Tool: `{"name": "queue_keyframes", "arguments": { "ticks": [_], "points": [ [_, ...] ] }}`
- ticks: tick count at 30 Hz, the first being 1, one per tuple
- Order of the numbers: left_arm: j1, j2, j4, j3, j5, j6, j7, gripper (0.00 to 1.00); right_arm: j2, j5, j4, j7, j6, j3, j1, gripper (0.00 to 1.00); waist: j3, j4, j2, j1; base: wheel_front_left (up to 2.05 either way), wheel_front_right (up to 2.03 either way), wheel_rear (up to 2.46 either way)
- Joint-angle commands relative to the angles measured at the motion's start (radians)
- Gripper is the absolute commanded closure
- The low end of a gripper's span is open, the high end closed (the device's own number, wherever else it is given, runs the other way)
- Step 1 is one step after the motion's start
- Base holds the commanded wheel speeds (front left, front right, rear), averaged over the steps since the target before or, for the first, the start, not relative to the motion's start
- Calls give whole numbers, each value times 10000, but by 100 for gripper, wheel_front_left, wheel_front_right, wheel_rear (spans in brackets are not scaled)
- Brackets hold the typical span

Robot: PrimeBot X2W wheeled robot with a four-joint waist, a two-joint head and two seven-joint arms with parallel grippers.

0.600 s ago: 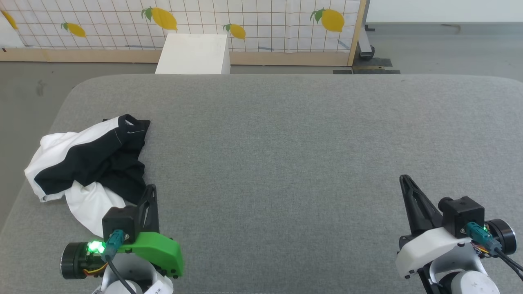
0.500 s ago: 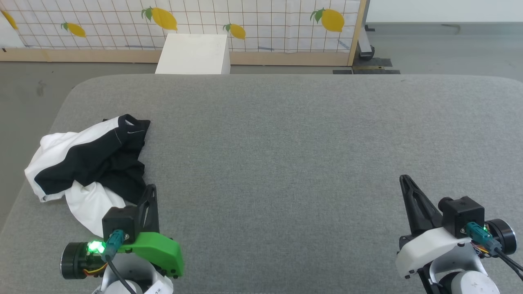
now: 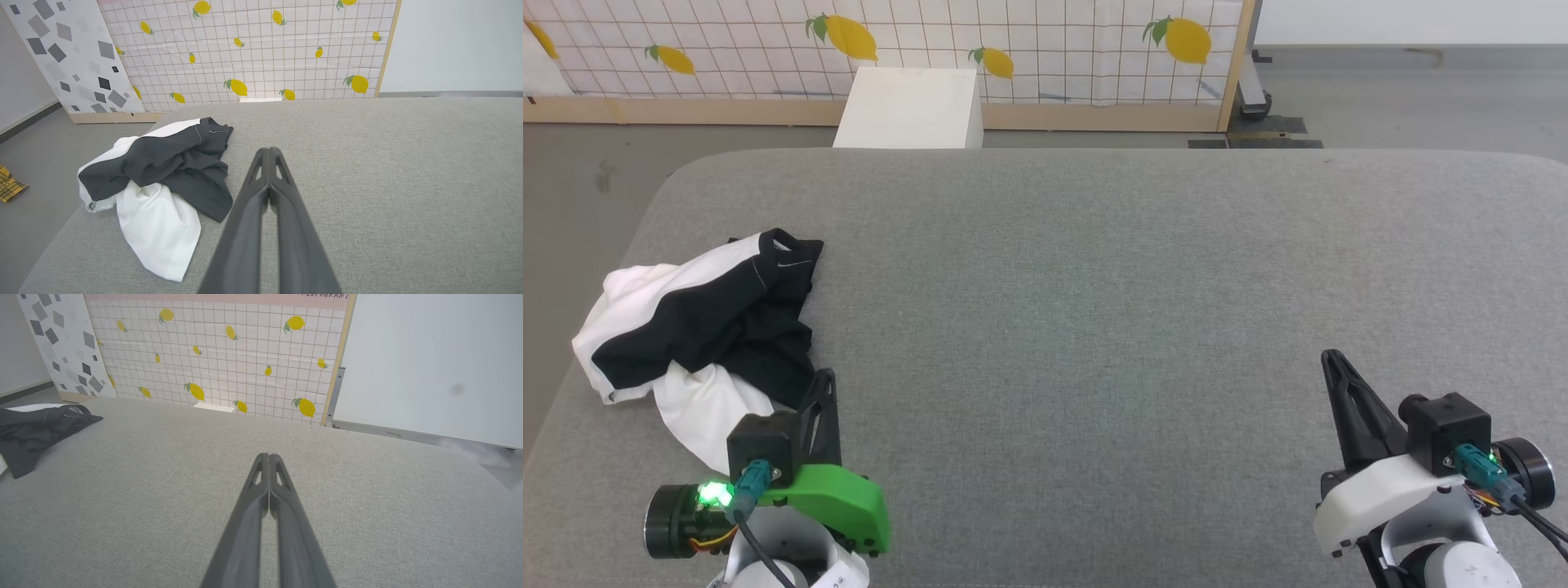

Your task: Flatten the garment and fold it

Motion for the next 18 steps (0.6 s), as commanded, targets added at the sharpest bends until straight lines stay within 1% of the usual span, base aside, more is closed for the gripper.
{"name": "queue_keyframes", "arguments": {
  "ticks": [1,18],
  "points": [
    [115,-32,-30,30,126,-11,14,100,9,-62,-57,1,-15,14,86,100,0,0,0,0,0,0,0],
    [115,-32,-30,30,126,-11,14,100,9,-62,-57,1,-15,14,86,100,0,0,0,0,0,0,0]
  ]
}}
